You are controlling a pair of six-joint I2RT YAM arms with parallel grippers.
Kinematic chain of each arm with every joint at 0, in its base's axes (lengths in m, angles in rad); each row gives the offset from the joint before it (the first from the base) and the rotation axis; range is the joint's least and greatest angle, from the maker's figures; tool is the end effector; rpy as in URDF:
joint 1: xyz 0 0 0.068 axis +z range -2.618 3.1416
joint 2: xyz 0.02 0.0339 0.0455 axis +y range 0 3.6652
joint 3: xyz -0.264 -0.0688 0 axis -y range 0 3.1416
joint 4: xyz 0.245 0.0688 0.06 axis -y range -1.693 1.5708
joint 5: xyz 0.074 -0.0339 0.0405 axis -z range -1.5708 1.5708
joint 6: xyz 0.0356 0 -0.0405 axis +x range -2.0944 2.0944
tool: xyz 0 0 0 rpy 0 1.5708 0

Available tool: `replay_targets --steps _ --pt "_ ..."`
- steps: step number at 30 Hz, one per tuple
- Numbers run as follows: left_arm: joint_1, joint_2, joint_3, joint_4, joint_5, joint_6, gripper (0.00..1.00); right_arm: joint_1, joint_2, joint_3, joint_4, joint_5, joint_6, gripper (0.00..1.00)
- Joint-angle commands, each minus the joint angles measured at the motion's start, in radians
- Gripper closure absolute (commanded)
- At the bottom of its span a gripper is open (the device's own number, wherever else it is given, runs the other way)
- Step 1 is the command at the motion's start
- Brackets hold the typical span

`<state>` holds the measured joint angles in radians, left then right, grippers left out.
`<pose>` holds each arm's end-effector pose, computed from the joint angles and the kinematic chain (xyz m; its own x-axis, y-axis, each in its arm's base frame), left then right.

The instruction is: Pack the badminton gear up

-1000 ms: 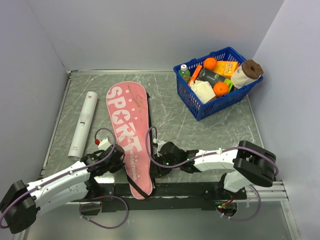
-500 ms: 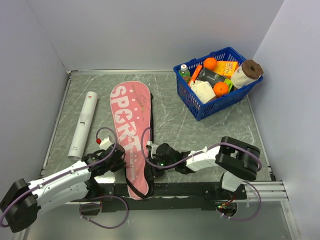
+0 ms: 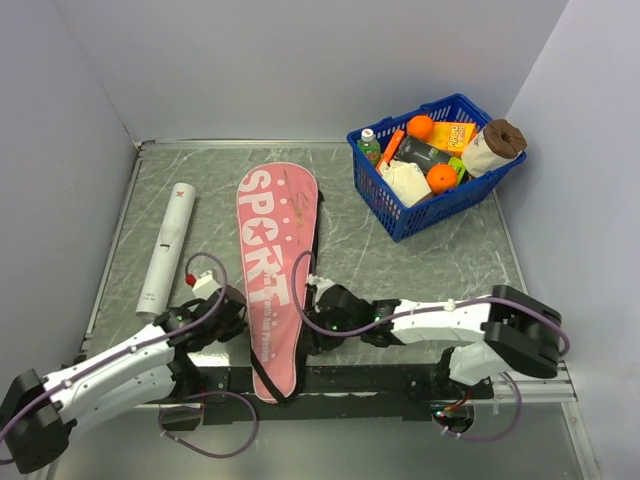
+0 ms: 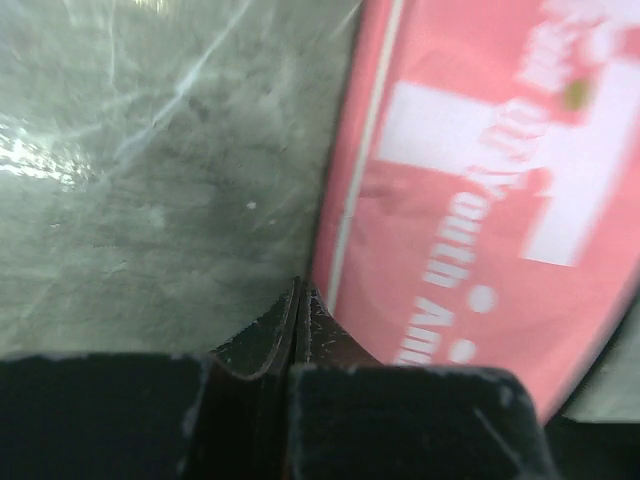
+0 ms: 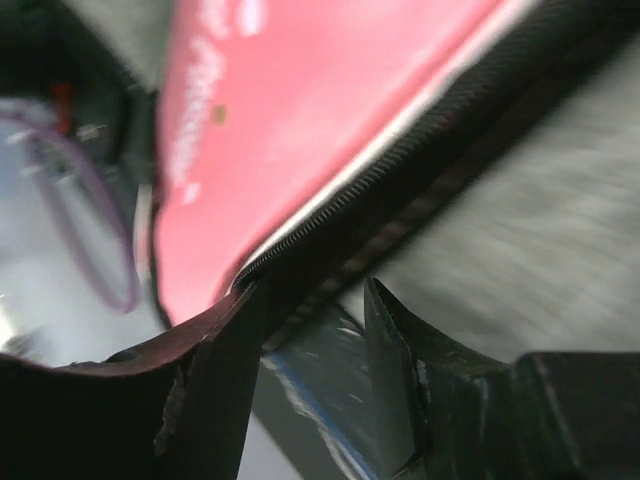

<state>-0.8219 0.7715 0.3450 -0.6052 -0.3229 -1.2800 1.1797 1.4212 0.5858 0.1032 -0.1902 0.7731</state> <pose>0.0995 -0.0904 0.1584 -0.7267 -0.5526 -0.4081 -0.3924 0.8215 -0.4137 0.0969 0.2527 0.1603 -0.8538 -0.2717 -0.4440 -0.5102 0.6065 0.6098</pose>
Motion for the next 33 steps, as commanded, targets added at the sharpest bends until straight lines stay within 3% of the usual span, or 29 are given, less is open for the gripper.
replay_targets --steps 1,5,12,21,26,33 --pt "-0.002 -0.093 0.106 -0.114 -0.114 -0.027 0.99 -0.037 -0.113 0.052 -0.296 0.279 -0.077 0.47" --pt "-0.002 -0.138 0.166 -0.081 -0.117 0.045 0.99 -0.196 -0.195 0.025 -0.327 0.264 -0.106 0.43" --pt "-0.002 0.021 0.199 0.249 0.180 0.261 0.96 -0.443 -0.134 0.106 -0.173 0.177 -0.107 0.33" --pt "-0.029 0.265 0.189 0.511 0.315 0.309 0.95 -0.598 0.189 0.290 0.081 0.003 -0.078 0.32" --pt "-0.043 0.347 0.155 0.596 0.358 0.295 0.96 -0.637 0.404 0.514 0.006 -0.017 -0.118 0.33" --pt "-0.059 0.449 0.154 0.591 0.363 0.309 0.99 -0.677 0.619 0.696 -0.016 -0.054 -0.112 0.32"
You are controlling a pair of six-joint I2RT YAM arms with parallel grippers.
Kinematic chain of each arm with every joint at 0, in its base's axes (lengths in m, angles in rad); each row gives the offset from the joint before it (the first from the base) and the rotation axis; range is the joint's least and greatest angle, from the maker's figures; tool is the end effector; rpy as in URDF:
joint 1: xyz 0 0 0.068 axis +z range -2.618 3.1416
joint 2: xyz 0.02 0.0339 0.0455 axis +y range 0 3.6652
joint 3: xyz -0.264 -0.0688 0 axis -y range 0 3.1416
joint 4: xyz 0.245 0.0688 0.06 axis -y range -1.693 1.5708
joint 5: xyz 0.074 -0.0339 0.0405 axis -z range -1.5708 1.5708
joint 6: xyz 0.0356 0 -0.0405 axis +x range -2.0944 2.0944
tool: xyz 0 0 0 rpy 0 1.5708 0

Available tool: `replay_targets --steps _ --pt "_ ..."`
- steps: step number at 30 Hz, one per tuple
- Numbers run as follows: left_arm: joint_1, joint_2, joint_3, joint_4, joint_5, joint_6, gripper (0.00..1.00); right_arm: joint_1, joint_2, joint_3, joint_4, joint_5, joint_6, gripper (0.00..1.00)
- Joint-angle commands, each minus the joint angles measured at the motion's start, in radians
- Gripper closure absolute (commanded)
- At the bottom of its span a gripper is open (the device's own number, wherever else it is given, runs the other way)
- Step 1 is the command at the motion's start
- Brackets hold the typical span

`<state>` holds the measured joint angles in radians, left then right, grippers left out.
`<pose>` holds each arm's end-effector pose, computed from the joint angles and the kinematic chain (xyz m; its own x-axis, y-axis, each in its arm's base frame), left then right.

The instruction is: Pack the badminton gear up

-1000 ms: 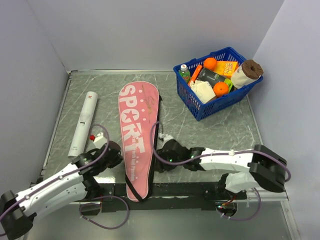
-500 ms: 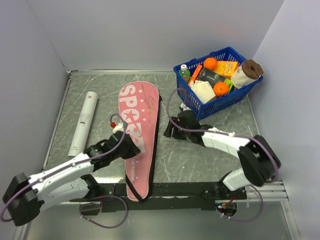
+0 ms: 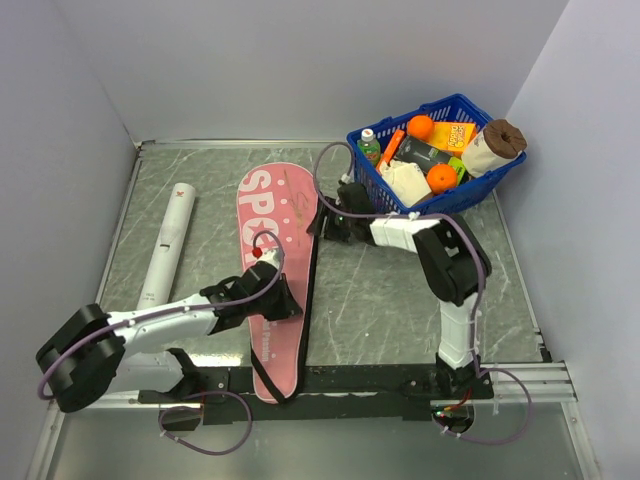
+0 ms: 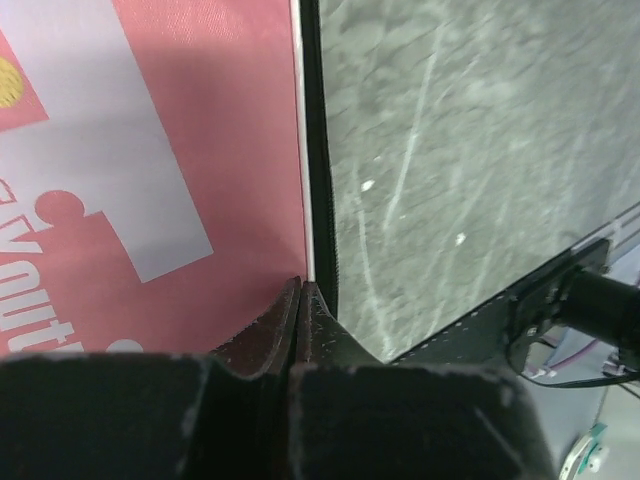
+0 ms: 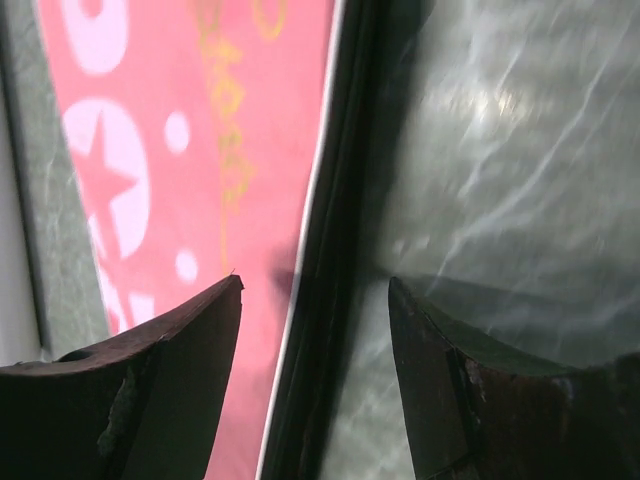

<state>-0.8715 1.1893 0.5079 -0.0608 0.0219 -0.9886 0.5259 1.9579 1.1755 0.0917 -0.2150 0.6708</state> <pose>0.1478 -0.1769 0.1767 -0.8870 -0.2428 -0.3929 0.0630 0.7791 -0.6237 0.3591 0.2172 0.1585 -0.8249 0.2234 -0.5193 -0.1531 0.7960 0.5856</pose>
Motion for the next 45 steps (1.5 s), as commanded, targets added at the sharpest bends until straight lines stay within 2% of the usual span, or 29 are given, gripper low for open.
replay_targets --steps 1,7,11,14,15,17,18,20,21,25,27,36,45 --pt "-0.011 0.035 -0.017 0.053 0.019 0.015 0.99 -0.026 0.099 0.124 -0.010 -0.029 -0.007 0.32" --pt "-0.011 0.038 -0.045 0.070 0.007 -0.001 0.99 -0.050 0.211 0.203 -0.026 -0.064 0.053 0.33" --pt "-0.012 0.053 -0.060 0.061 -0.002 -0.012 0.99 -0.053 0.233 0.234 -0.015 -0.084 0.079 0.39" --pt "-0.012 0.072 -0.075 0.030 -0.005 -0.035 0.99 -0.053 0.249 0.259 -0.018 -0.096 0.096 0.49" --pt "-0.012 0.076 -0.081 0.023 -0.008 -0.041 0.99 -0.053 0.259 0.266 -0.023 -0.103 0.101 0.58" --pt "-0.011 0.088 -0.086 0.016 -0.019 -0.059 0.99 -0.056 0.269 0.289 -0.026 -0.106 0.116 0.71" --pt "-0.011 0.092 -0.088 0.006 -0.019 -0.062 0.99 -0.058 0.282 0.297 -0.027 -0.109 0.122 0.84" --pt "-0.011 0.102 -0.086 -0.010 -0.019 -0.073 0.98 -0.066 0.291 0.323 -0.023 -0.121 0.141 0.97" --pt "-0.012 0.104 -0.078 -0.028 -0.048 -0.076 0.97 -0.067 0.292 0.328 -0.018 -0.121 0.147 1.00" --pt "-0.009 0.109 -0.066 -0.085 -0.094 -0.091 0.93 -0.075 0.233 0.285 0.034 -0.066 0.154 1.00" --pt "-0.011 0.099 -0.062 -0.106 -0.120 -0.096 0.97 -0.073 0.168 0.256 0.051 -0.034 0.144 1.00" --pt "-0.004 -0.051 -0.025 -0.246 -0.232 -0.131 0.99 -0.040 -0.143 -0.048 0.141 0.170 0.116 1.00" --pt "-0.003 -0.112 0.024 -0.437 -0.375 -0.193 0.99 0.075 -0.396 -0.273 0.079 0.399 0.124 1.00"
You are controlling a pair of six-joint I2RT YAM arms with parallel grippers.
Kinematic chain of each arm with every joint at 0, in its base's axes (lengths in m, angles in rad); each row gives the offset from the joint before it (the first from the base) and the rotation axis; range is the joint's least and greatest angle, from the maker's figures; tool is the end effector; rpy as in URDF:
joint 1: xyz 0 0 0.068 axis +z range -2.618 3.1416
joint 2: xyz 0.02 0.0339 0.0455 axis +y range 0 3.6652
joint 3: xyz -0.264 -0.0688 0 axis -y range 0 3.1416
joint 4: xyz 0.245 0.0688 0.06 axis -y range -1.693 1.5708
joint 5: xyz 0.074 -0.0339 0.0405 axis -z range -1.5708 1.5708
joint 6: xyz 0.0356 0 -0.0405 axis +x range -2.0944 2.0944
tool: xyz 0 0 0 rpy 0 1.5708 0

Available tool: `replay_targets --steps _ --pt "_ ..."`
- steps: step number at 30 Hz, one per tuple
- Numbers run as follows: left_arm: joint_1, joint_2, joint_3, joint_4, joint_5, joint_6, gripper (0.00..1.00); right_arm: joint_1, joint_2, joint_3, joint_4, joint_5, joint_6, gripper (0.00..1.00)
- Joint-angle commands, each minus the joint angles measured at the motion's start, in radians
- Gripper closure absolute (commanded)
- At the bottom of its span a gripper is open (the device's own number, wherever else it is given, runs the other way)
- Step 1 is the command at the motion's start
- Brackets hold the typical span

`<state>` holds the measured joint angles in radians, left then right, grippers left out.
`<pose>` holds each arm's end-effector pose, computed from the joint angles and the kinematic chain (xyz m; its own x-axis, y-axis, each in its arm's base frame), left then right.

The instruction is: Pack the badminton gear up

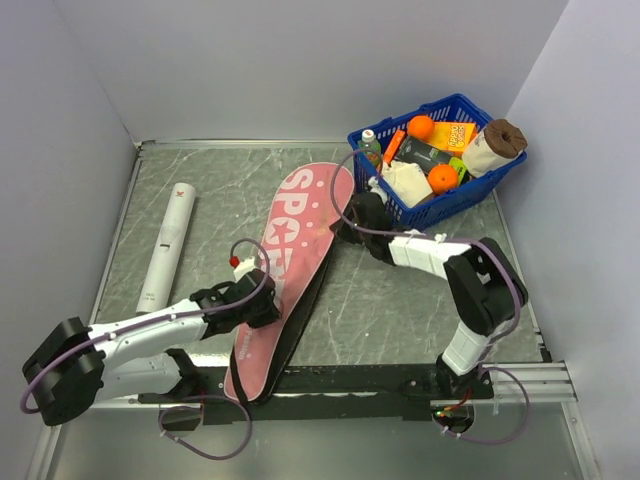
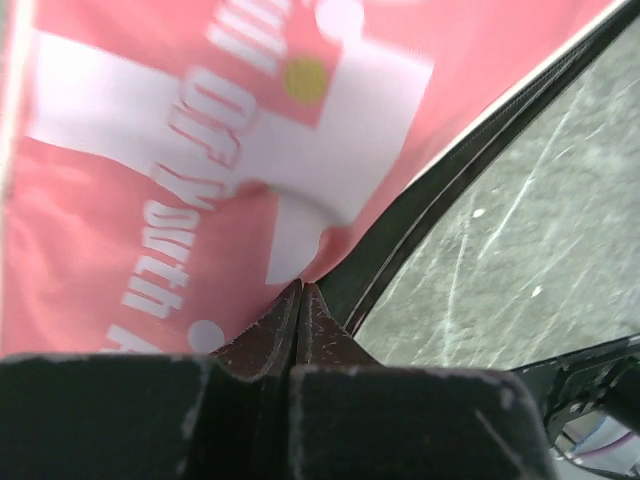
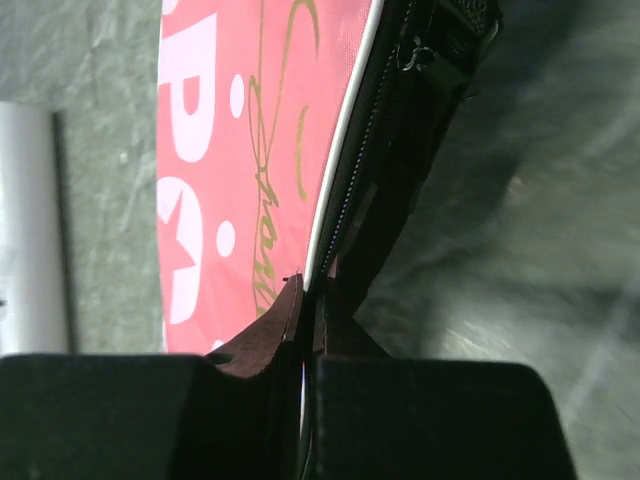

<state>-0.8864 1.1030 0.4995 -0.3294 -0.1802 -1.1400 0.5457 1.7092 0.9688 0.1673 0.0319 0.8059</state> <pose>0.1324 -0.1522 0.1719 -0.8434 -0.3804 -0.3795 -0.1713 0.8598 -0.4810 0.3167 0.1910 0.1946 -0.6787 0.4315 -0.5943 -0.0090 0.8043 0.5942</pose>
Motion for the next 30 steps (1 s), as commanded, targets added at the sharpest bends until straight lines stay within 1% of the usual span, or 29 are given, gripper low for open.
replay_targets --steps 1,3,7,12,16,20,22,24,27,30 --pt "0.012 -0.031 0.034 -0.175 -0.185 -0.043 0.99 0.071 -0.169 -0.083 -0.023 0.183 -0.008 1.00" --pt "0.012 -0.046 0.033 -0.177 -0.189 -0.044 0.99 0.103 -0.235 -0.137 -0.055 0.247 0.013 1.00" --pt "0.012 -0.057 0.010 -0.155 -0.166 -0.041 0.99 0.122 -0.391 -0.226 -0.143 0.304 0.052 1.00" --pt "0.009 -0.068 -0.013 -0.109 -0.107 -0.014 0.99 0.138 -0.546 -0.323 -0.234 0.330 0.088 1.00" --pt "0.001 -0.118 -0.013 -0.102 -0.116 0.012 0.99 0.168 -0.681 -0.386 -0.296 0.348 0.130 1.00" --pt "0.001 -0.175 0.007 -0.111 -0.116 0.055 0.99 0.200 -0.801 -0.447 -0.388 0.417 0.186 1.00" --pt "0.001 -0.181 0.016 -0.111 -0.099 0.081 0.99 0.227 -0.876 -0.467 -0.463 0.450 0.213 1.00" --pt "0.000 -0.186 0.017 -0.099 -0.075 0.098 0.99 0.255 -0.937 -0.490 -0.553 0.483 0.278 1.00" --pt "-0.002 -0.177 0.010 -0.080 -0.058 0.120 0.99 0.289 -0.996 -0.538 -0.601 0.516 0.360 1.00" --pt "-0.002 -0.169 -0.001 -0.060 -0.048 0.131 0.99 0.316 -0.987 -0.568 -0.626 0.508 0.414 1.00"
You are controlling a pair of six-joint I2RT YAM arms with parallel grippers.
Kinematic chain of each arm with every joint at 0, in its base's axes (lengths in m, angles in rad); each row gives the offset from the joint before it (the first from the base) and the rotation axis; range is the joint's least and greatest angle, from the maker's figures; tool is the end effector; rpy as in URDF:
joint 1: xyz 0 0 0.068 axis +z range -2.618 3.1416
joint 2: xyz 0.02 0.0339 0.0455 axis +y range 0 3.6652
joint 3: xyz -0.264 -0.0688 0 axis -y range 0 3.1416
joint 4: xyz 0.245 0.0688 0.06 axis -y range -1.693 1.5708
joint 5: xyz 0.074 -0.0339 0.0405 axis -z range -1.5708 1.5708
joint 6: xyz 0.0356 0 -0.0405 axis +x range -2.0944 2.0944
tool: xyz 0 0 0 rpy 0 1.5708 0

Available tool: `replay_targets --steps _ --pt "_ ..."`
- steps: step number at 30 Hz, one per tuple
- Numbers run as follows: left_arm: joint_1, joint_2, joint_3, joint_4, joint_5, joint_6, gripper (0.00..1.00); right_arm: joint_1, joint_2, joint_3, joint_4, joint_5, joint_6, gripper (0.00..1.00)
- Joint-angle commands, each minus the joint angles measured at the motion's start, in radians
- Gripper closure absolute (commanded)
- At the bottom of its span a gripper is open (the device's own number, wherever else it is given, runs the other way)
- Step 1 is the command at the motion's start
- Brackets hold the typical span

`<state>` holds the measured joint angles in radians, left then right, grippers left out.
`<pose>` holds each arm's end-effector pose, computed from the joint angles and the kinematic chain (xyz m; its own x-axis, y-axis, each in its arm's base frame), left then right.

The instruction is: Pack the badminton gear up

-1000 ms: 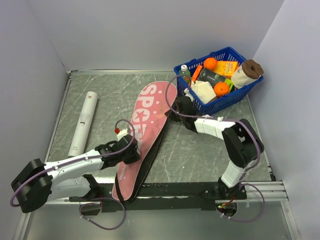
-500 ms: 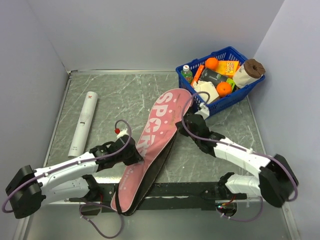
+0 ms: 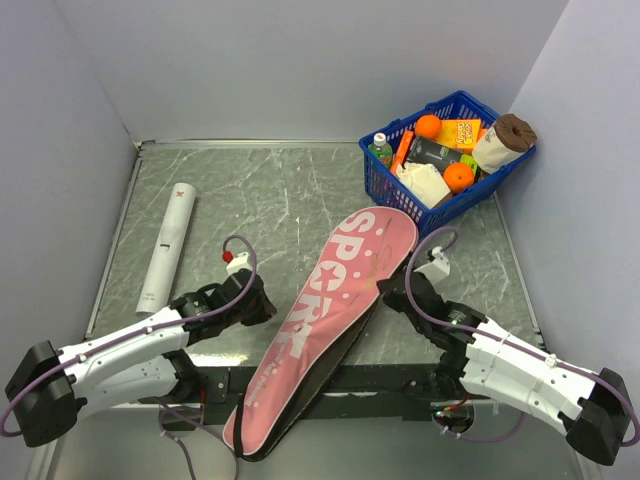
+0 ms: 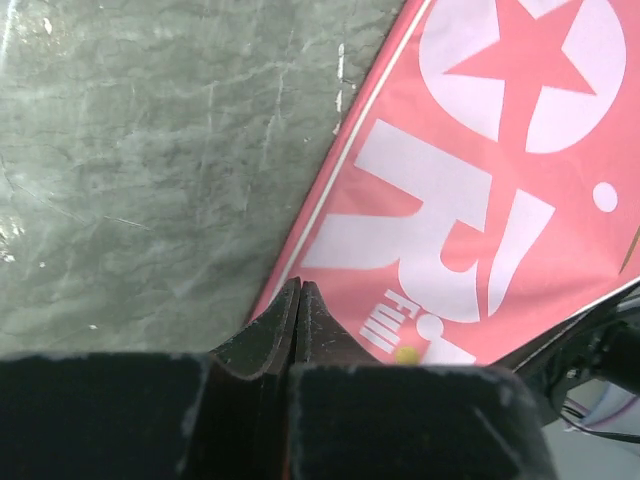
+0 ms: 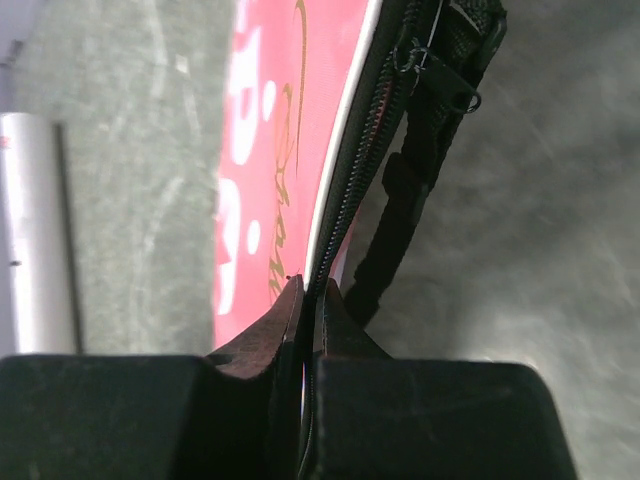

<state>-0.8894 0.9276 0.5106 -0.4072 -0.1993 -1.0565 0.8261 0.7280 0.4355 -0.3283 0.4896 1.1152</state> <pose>0.1213 -0.1384 0.2004 -0.8165 -0.3480 -0.4606 -0.0697 0.8514 -0.5198 0.1211 0.1067 0.2146 -0.5234 0.6015 -0.6035 0.1826 0.7710 0.6101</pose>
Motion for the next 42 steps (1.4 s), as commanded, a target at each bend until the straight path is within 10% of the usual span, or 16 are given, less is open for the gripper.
replay_targets --steps 1,10,15,27,36,42 --pt "0.001 0.002 -0.014 0.021 -0.025 0.049 0.99 0.051 0.005 -0.034 -0.146 0.046 0.118 1.00" --pt "0.000 -0.072 0.008 -0.019 -0.003 0.085 0.99 0.137 0.105 -0.030 -0.345 0.061 0.314 1.00" --pt "-0.002 -0.079 0.006 -0.012 0.012 0.115 0.99 0.139 0.073 -0.023 -0.367 0.067 0.258 0.62" --pt "0.000 -0.127 0.032 0.045 0.064 0.171 0.99 0.091 0.137 0.350 -0.597 0.268 -0.133 0.43" --pt "0.000 -0.148 0.005 0.103 0.101 0.222 0.99 -0.237 0.189 0.223 0.013 0.170 -0.815 0.30" --pt "-0.002 -0.124 -0.029 0.191 0.158 0.236 0.99 -0.402 0.321 0.197 0.286 -0.049 -0.960 0.24"
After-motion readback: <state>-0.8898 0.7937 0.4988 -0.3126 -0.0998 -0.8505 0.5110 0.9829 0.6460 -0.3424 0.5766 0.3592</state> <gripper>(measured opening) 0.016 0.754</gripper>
